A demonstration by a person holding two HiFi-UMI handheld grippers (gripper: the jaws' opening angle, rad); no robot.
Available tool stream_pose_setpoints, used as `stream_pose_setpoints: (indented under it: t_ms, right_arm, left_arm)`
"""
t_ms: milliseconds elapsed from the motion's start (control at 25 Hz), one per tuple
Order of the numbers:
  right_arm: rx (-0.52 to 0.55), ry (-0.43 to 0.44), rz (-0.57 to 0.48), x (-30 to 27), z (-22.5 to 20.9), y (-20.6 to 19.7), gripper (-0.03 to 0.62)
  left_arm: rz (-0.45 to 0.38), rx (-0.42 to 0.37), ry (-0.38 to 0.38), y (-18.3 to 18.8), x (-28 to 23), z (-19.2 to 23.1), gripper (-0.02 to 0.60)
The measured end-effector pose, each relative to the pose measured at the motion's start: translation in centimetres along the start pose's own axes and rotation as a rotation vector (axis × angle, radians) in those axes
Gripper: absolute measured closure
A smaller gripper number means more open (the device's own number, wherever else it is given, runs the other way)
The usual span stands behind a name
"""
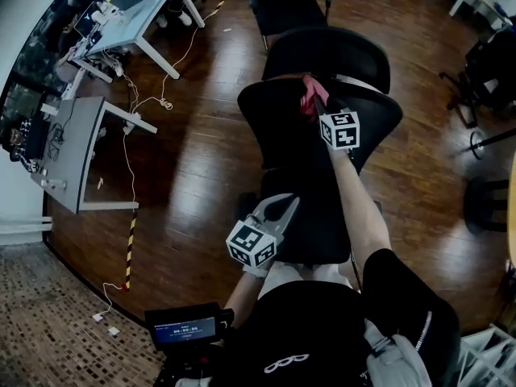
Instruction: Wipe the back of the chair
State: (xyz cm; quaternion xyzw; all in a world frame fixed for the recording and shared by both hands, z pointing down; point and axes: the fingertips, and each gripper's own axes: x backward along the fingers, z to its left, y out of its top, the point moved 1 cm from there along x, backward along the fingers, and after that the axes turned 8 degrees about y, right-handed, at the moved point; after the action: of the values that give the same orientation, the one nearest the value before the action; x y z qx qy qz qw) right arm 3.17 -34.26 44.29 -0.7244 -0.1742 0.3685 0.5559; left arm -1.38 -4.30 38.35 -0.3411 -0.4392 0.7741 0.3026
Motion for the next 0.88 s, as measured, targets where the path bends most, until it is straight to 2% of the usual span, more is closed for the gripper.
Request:
stream_pose_setpoints:
  t_ms: [360,680,880]
  right_arm:
    - [-0.051,-0.176,-0.019,10.3,-10.8,-2.6,0.554]
    - [-0.08,-0.315,-0.019,17.8,-16.7,-4.2,0.554]
    - [-0.095,-0.486,-0.007,22.1,-19.8,-6.0,0.554]
  left_arm:
    - [0.029,-0.03,-0.09,-1.0,-4.8,-5.4,0.591]
    - [0.045,-0.036,-0.135,-1.7,-7.2,-8.9,0.591]
    - [0.046,-0.029,-0.139,-2.3,-7.6,-9.8,0.591]
